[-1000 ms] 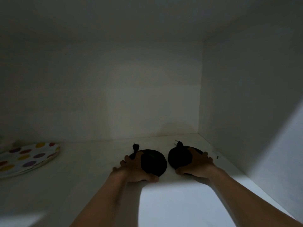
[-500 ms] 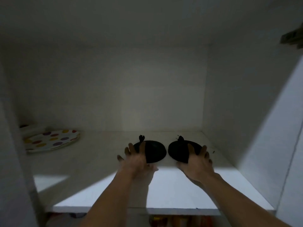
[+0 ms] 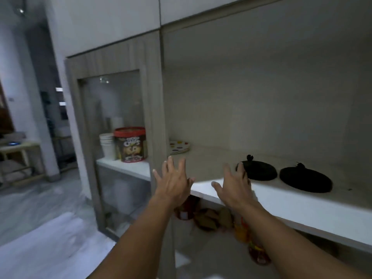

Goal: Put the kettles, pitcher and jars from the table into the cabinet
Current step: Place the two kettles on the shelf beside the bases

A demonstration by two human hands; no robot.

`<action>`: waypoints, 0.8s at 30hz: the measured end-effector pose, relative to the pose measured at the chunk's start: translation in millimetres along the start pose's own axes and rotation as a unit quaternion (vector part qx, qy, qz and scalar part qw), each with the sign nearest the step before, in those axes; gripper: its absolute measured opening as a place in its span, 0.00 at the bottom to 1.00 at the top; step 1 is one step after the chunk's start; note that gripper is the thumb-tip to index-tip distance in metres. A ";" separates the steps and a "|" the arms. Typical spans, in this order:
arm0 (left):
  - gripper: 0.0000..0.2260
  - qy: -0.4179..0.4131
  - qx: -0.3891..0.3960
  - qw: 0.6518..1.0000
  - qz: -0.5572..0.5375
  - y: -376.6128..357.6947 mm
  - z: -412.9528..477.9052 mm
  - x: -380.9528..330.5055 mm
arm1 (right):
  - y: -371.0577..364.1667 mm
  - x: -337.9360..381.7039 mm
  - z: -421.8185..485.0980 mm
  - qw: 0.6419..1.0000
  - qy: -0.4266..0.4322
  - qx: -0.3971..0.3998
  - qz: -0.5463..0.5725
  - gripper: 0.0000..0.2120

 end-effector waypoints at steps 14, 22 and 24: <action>0.31 0.304 -0.081 0.944 0.100 207.1 -246.8 317.6 | -93.6 404.7 -184.9 0.949 0.280 0.122 0.084 0.34; 0.30 0.455 -0.123 0.879 0.078 248.3 -404.7 455.3 | -173.5 535.4 -329.6 0.892 0.374 0.241 0.076 0.33; 0.27 0.487 -0.174 0.854 0.056 249.5 -429.6 470.5 | -196.5 548.5 -347.6 0.884 0.367 0.279 0.078 0.33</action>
Point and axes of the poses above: each hand's wrist, its own z-axis towards the middle knuckle, its own y-axis out of the back of the hand, x = y × z, the point moved 8 cm from there along z, towards the middle knuckle, and after that the axes turned 10 degrees about -z, right-handed, at the moved point
